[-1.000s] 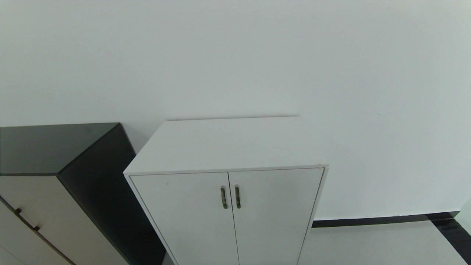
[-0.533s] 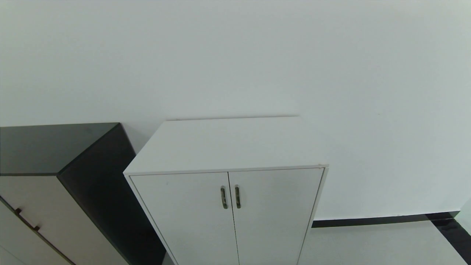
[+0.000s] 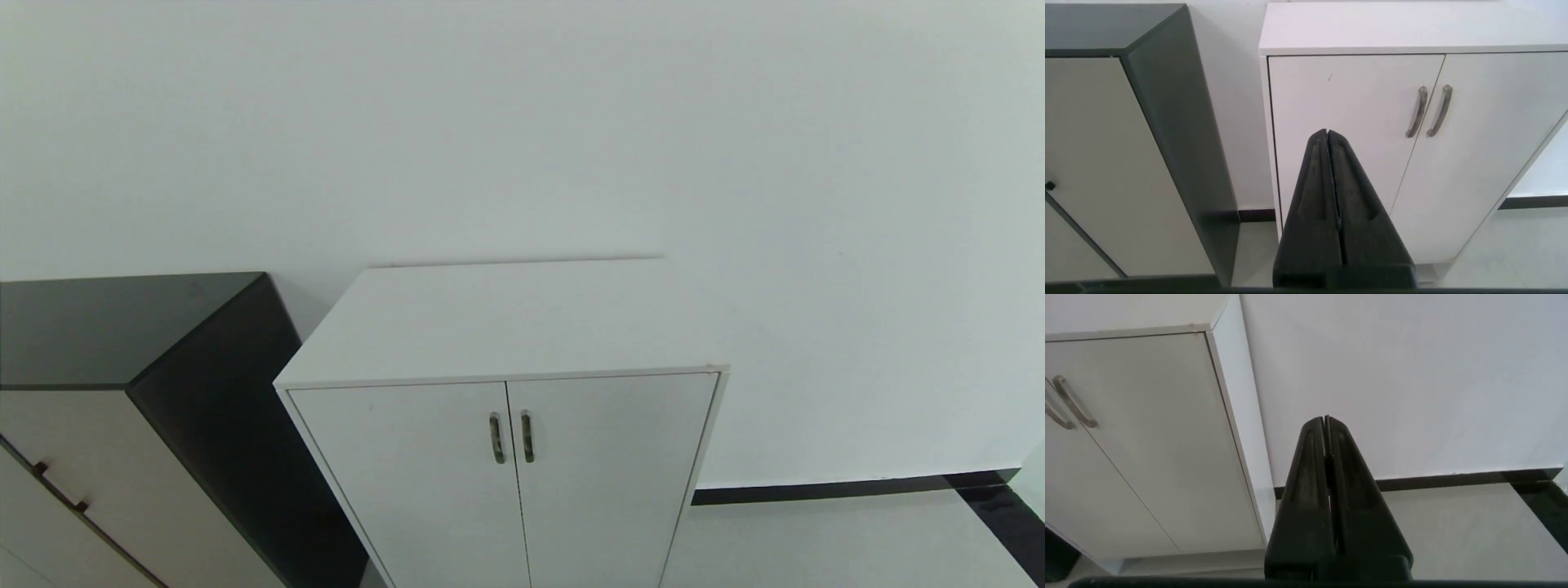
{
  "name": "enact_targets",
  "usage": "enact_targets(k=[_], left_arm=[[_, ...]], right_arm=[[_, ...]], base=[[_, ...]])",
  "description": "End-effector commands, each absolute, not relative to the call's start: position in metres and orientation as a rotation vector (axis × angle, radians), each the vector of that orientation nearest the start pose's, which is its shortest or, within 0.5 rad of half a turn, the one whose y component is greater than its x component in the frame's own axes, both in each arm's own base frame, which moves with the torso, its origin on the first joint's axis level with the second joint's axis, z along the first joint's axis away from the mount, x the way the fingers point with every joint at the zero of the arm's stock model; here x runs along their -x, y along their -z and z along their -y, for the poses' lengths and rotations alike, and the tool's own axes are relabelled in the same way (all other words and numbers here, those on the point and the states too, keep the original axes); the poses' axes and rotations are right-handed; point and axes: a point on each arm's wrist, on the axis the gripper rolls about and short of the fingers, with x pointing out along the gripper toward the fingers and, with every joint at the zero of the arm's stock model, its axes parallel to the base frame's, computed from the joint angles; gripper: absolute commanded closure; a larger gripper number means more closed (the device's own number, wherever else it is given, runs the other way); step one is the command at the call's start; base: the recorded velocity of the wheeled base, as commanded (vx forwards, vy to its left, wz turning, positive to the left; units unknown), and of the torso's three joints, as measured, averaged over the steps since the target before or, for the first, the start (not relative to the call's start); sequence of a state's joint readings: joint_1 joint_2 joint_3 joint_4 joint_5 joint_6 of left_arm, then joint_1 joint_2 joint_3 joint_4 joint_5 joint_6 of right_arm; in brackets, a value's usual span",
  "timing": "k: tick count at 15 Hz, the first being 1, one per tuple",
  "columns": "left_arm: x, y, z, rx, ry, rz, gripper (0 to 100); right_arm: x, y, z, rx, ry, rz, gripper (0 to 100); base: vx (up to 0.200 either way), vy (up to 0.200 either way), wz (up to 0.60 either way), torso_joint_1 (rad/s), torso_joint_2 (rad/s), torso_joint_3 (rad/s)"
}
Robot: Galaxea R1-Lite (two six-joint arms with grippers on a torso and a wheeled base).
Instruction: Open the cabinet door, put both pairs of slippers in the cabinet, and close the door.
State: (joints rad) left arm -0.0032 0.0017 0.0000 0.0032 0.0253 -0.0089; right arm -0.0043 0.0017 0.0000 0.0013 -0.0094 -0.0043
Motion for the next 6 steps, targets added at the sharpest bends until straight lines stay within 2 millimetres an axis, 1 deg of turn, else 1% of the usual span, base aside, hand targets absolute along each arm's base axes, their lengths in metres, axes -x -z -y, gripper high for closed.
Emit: enact_targets(k=[1,6], left_arm=[[0.0227,-0.0752,-0.0007,0.009,-0.023,-0.004,100],[0.0227,-0.0752,-0.0007,0.009,-0.023,-0.004,100]], right_arm=[[0.0227,-0.0752,0.0001,0.006,0.014,-0.005,100],[0.0227,-0.0752,0.0001,0.008,0.014,-0.005,100]], base=[[0.0,0.0,0.0,0.0,0.0,0.0],[0.0,0.0,0.0,0.0,0.0,0.0]])
